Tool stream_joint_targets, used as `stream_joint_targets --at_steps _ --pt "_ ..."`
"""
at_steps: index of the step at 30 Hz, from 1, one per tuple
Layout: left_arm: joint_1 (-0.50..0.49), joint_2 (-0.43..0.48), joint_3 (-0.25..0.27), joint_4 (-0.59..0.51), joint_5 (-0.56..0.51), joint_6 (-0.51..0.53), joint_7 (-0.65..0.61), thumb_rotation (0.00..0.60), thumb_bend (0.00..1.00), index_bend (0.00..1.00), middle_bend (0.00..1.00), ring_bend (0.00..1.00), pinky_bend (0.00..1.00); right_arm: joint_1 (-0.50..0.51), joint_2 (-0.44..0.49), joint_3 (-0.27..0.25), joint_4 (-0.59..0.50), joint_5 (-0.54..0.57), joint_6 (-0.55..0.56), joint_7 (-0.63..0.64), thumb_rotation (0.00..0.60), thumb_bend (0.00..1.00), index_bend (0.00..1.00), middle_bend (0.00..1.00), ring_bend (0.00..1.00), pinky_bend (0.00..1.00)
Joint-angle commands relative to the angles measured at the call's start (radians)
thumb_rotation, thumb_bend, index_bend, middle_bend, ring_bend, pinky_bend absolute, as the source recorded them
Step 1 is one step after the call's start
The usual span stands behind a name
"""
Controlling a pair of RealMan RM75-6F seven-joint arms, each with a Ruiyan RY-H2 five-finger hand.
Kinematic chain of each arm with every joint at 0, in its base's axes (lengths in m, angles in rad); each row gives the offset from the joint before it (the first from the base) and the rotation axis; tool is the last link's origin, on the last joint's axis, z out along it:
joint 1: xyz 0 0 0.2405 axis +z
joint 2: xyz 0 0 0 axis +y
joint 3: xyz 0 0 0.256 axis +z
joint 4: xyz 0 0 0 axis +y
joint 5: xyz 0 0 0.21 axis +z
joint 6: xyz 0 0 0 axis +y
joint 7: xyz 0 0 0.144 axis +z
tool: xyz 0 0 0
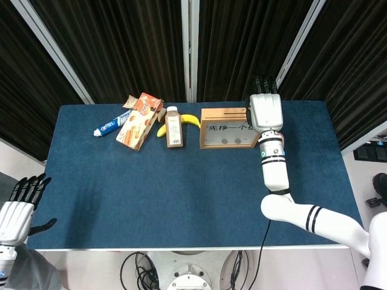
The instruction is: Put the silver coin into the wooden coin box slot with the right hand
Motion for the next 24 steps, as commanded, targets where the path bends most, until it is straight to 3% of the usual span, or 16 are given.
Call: stream_joint_targets --at_steps 1,24 --pt "0.0 0.0 0.0 0.0 -0.001 0.0 0.0 0.6 0.12 0.03 0.0 0.0 0.0 0.007 -0.005 -0.009 0.018 0.012 -0.01 0.007 0.6 0.39 0.79 0.03 0.0 0.0" --pt "0.001 -0.002 0.002 0.007 -0.001 0.001 -0.015 0.6 0.12 0.03 0.0 0.0 0.0 0.055 -0.048 -0.045 0.085 0.066 -0.02 0.036 0.6 0.39 0.79 0.03 0.0 0.0"
